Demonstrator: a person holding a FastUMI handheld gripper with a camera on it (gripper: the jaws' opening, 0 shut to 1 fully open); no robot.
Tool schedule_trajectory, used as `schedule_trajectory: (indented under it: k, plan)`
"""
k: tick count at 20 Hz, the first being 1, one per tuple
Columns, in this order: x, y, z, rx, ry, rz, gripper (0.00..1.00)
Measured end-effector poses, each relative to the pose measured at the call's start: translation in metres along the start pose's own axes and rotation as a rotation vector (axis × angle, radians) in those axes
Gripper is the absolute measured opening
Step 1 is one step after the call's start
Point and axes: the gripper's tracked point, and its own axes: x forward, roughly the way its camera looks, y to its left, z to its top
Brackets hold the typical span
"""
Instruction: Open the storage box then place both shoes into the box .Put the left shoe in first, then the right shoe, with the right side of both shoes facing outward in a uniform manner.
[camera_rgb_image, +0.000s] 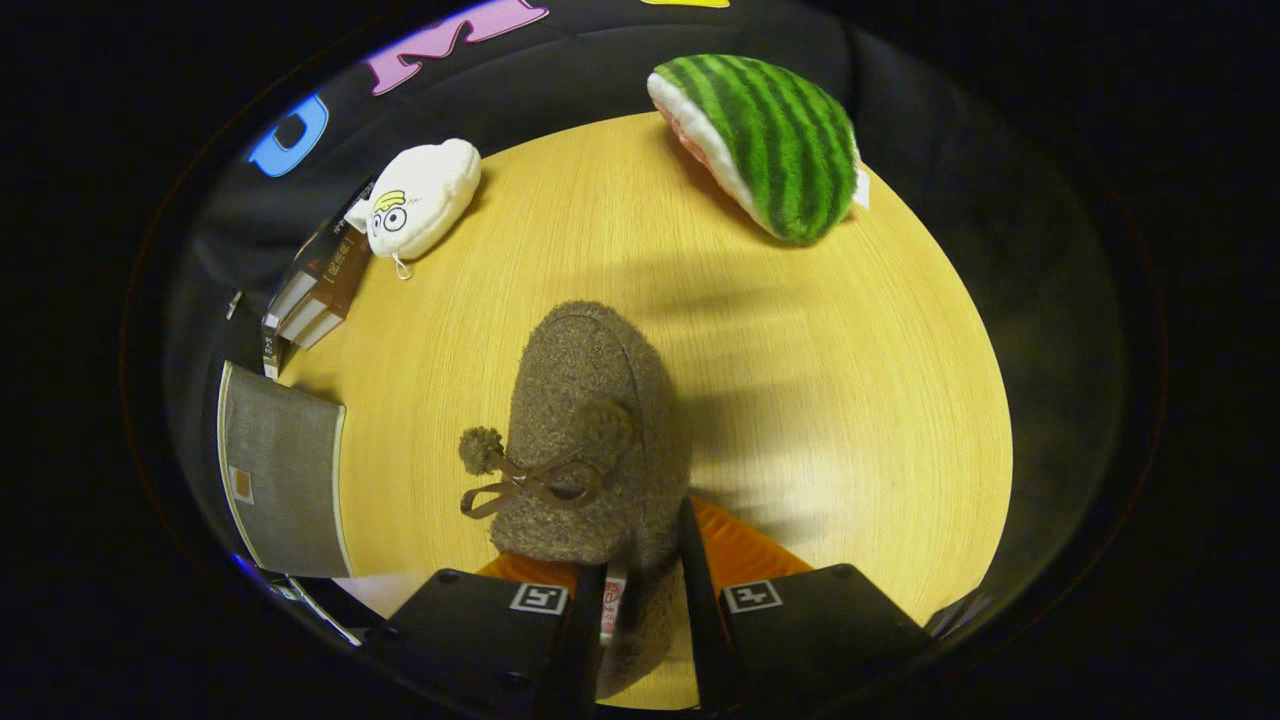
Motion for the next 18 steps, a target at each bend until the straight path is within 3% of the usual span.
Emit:
schedule_trajectory:
  k: [5,11,18]
  plan:
    - [0.001,-0.007,0.003,0.063,-0.016,0.018,0.07]
    - [-0.032,0.027,-0.004,0.074,-0.018,0.027,0.07]
    - [-0.105,0.149,0.019,0.260,-0.065,0.219,0.06]
